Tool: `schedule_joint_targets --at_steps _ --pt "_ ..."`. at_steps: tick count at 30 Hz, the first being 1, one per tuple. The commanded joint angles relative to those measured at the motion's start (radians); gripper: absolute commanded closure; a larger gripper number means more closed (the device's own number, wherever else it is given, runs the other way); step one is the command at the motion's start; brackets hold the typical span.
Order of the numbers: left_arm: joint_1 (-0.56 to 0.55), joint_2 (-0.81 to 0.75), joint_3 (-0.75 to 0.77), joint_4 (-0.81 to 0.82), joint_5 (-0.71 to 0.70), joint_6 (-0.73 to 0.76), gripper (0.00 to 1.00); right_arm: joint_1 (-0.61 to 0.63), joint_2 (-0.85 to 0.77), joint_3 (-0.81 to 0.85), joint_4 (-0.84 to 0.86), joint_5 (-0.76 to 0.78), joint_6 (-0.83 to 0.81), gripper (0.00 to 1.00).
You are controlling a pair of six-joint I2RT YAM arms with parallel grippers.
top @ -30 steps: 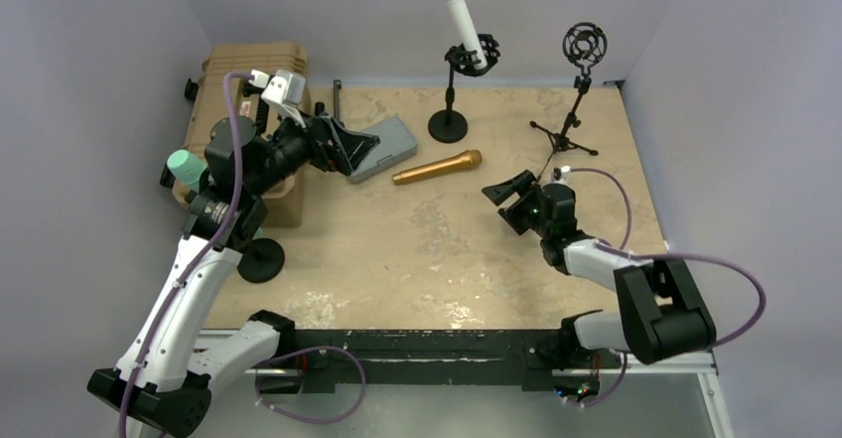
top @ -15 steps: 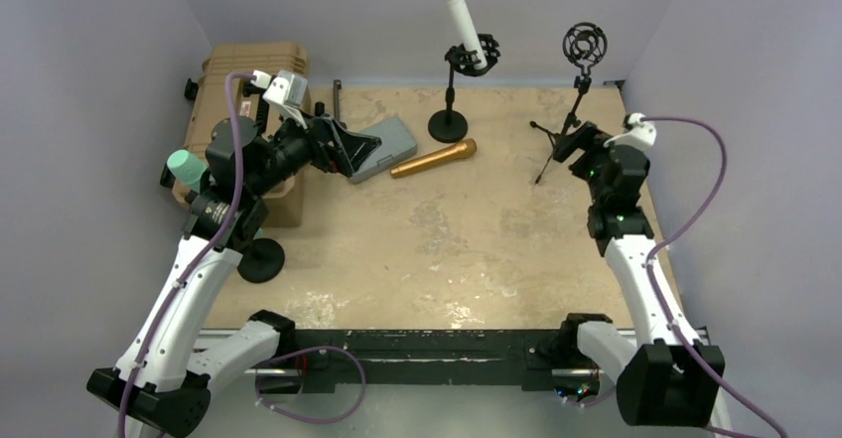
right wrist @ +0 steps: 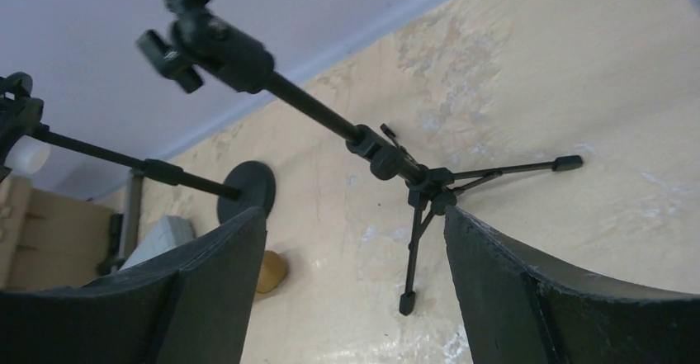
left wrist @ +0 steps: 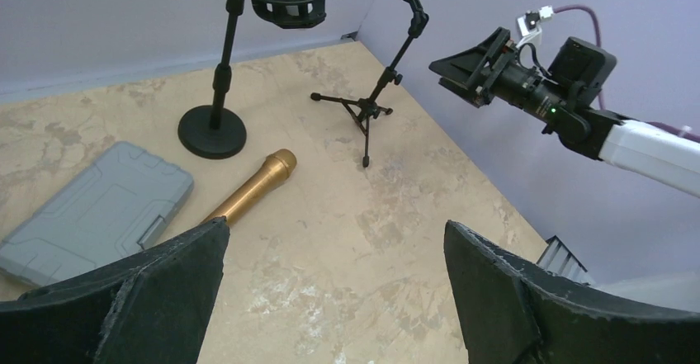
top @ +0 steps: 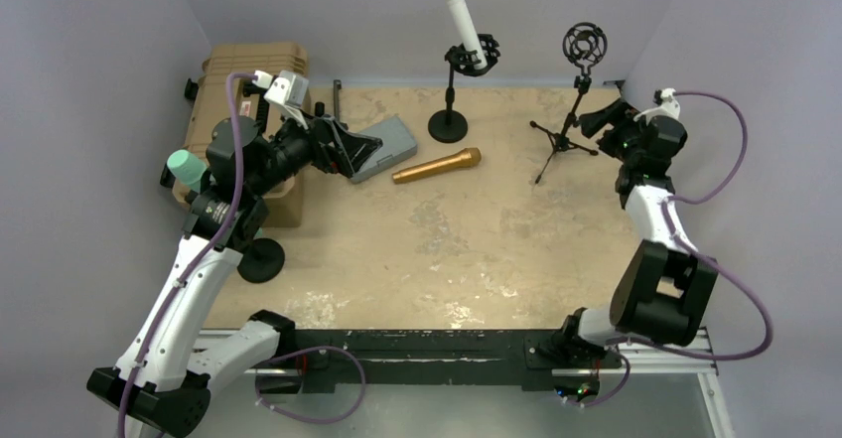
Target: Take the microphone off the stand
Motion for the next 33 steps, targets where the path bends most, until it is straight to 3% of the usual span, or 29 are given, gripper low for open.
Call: schedule_joint_targets --at_steps 1,8,12,23,33 --pt "-0.009 -0.002 -0.002 0.043 0.028 -0.014 0.0 -0.091 0.151 0.0 0.244 -0.391 0.181 0.24" --pt "-0.015 0.003 -0.002 0.049 0.037 -0.02 0.0 -0.125 0.378 0.044 0.435 -0.554 0.307 0.26" --pt "-0.016 0.006 -0.004 0.049 0.038 -0.02 0.0 -0.124 0.444 0.052 0.535 -0.566 0.365 0.29" --pt "-0.016 0.016 -0.004 0.049 0.04 -0.021 0.0 -0.125 0.501 0.121 0.499 -0.506 0.313 0.41" --pt "-0.016 0.02 -0.004 0.05 0.044 -0.023 0.0 -0.123 0.546 0.16 0.54 -0.552 0.342 0.52"
